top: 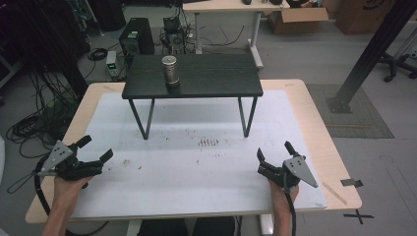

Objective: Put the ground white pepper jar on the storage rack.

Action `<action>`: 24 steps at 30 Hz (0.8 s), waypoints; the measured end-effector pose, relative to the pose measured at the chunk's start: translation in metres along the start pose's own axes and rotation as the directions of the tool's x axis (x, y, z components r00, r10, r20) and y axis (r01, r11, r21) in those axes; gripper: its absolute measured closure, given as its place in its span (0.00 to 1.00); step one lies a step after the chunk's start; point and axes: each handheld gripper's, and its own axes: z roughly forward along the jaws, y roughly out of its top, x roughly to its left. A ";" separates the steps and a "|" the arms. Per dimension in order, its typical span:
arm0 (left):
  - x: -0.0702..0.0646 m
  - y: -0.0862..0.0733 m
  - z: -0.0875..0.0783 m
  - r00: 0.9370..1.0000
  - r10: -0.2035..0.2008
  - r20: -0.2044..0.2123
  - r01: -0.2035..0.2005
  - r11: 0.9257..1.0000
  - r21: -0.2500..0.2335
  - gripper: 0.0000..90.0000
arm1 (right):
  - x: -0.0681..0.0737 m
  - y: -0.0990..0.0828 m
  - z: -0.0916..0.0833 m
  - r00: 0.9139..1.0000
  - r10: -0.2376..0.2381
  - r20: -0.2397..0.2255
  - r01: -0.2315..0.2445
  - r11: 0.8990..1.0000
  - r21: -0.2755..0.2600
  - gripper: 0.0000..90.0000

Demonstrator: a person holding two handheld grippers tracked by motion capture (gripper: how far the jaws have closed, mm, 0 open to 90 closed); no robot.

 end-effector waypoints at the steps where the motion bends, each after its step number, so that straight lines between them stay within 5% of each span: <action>1: 0.001 -0.002 -0.002 1.000 0.000 -0.003 0.000 1.000 -0.007 0.00 | 0.000 0.000 0.000 1.000 0.000 0.000 0.000 1.000 -0.001 0.04; 24: 0.000 -0.027 -0.018 0.998 -0.006 -0.055 0.001 0.996 -0.092 0.00 | 0.000 0.000 0.000 1.000 0.000 0.001 0.000 1.000 0.001 0.05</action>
